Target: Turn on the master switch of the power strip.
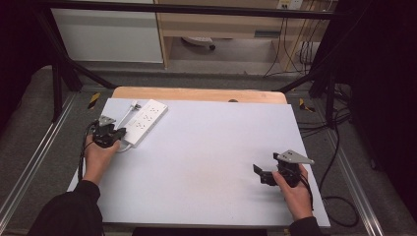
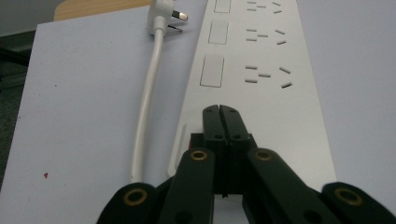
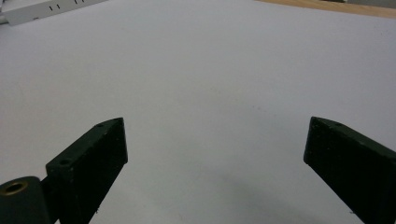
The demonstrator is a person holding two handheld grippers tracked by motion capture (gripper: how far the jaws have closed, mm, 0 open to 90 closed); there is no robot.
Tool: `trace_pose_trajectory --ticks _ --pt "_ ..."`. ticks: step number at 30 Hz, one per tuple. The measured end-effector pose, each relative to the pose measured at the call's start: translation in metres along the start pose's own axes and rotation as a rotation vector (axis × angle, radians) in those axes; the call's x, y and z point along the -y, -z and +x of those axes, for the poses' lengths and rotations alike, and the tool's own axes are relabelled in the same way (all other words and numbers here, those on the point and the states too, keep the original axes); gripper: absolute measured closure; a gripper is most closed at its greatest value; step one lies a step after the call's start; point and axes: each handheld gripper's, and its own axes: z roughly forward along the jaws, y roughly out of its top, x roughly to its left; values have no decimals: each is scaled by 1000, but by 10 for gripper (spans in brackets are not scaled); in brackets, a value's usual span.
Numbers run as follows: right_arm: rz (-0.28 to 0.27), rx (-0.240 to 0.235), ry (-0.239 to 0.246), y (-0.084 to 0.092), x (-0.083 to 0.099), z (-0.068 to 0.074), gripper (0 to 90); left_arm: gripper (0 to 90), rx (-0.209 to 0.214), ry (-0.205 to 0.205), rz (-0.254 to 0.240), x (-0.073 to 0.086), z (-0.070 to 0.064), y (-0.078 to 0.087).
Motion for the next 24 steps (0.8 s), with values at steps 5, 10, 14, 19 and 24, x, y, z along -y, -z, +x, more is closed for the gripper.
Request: trace_pose_trajectory --ticks 5,10,14,19,24 --pt "-1 1 0 0 0 0 66 900 -1 1 -1 0 0 0" --pt "-2 0 -2 0 0 0 65 900 -1 -1 2 -1 0 0" --pt "-6 1 -8 1 0 0 65 900 0 8 3 -1 0 0" --pt "-8 1 -7 1 0 -1 65 900 -7 8 1 -1 1 0" --pt "-10 0 -9 2 0 -1 64 900 -9 11 -2 -1 1 1"
